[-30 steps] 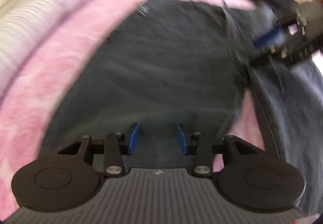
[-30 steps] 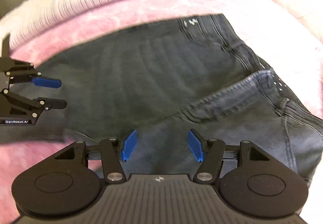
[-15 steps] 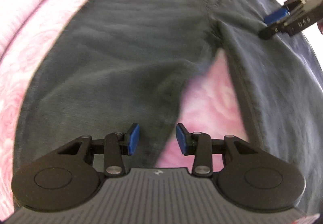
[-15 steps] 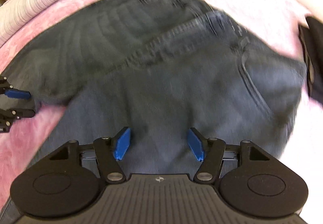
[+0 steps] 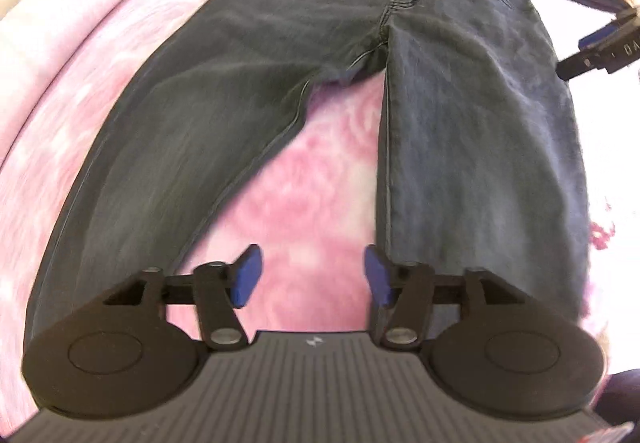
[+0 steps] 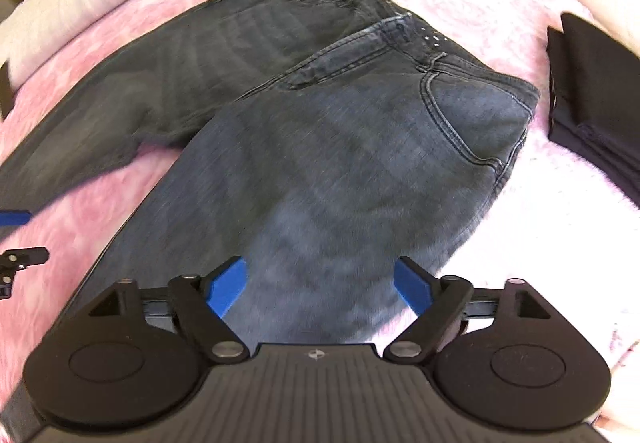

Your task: Fold clothes

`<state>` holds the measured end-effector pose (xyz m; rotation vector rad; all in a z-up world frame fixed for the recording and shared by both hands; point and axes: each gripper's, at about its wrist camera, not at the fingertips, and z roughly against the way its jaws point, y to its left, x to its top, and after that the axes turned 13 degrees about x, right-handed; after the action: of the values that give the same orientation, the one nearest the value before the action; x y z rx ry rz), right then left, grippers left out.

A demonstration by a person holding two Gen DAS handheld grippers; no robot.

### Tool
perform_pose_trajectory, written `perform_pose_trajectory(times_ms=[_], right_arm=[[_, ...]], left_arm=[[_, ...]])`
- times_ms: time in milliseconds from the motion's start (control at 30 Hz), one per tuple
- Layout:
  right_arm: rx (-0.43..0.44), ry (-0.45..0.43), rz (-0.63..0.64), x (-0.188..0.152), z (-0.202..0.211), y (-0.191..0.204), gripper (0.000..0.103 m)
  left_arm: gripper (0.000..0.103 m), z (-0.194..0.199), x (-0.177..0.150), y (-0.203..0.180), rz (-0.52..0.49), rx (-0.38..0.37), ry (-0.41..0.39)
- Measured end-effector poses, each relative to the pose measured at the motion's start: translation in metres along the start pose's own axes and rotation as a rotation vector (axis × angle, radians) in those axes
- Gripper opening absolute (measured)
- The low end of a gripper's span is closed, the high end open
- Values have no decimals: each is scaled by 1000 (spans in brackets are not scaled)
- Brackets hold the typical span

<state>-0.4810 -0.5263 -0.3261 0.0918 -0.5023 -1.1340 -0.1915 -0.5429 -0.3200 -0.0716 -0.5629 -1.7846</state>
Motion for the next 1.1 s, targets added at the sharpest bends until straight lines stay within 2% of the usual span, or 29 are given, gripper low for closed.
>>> perform_pose_trajectory(times_ms=[200, 333, 500, 667, 867, 1100], right_arm=[[-2, 68, 95, -18, 30, 39, 89], [-8, 80, 143, -34, 53, 70, 89], [-9, 59, 186, -57, 91, 105, 89], [-2, 32, 225, -78, 123, 129, 89], [37, 31, 304, -88, 145, 144, 89], [99, 10, 441, -85, 166, 129, 89]], left_arm=[[86, 54, -48, 1, 110, 31, 15], [100, 88, -78, 0, 172, 38, 18], [102, 130, -117, -2, 248, 46, 21], [102, 163, -146, -9, 260, 73, 8], [102, 199, -167, -8, 336, 147, 8], [102, 237, -167, -34, 519, 273, 37]])
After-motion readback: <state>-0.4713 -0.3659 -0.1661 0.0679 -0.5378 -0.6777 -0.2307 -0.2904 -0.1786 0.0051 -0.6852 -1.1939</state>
